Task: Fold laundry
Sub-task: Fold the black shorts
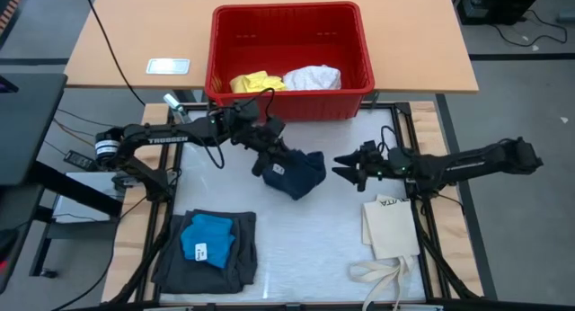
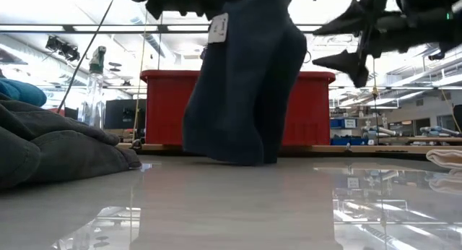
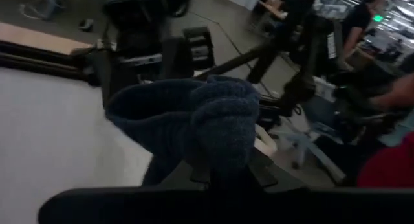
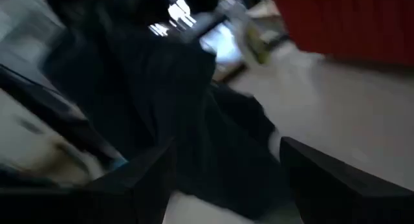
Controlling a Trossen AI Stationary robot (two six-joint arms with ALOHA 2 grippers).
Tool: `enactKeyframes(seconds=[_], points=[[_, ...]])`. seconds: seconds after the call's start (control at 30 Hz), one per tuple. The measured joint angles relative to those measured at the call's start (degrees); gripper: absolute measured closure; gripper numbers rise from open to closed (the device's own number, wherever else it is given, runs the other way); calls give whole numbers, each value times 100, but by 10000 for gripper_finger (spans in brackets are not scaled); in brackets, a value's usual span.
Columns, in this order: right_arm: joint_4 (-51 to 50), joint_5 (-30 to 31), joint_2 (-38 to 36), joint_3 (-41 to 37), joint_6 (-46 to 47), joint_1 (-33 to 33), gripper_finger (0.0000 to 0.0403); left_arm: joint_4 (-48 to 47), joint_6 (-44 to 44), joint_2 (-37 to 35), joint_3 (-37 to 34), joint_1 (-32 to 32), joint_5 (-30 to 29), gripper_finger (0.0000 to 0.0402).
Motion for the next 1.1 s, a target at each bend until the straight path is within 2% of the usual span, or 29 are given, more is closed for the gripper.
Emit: enactKeyframes(seconds=[0.13,0.27,0.47,0.6,0.93,1.1], points=[[2200,-655,561,-739,318,-190,116,-3,-27,-5,0,3,438,372],[3462,-1232,1248,-722,349,-264,109,-5,-155,10,0,-1,573,372],[3581,-1976,2350,138,-84,-292,107,28,-242,14,0,3,563,372],[4059,-2217,2818,501,-104,-262,107,-11,-357,14,0,-1,234,372],[4093,-2112,3252,973,-379,-72,107,-384,-784,14,0,1,-859,359],[3849,-1363,3241,973,-484,13,107,-797,-901,2,0,3,-1510,356]])
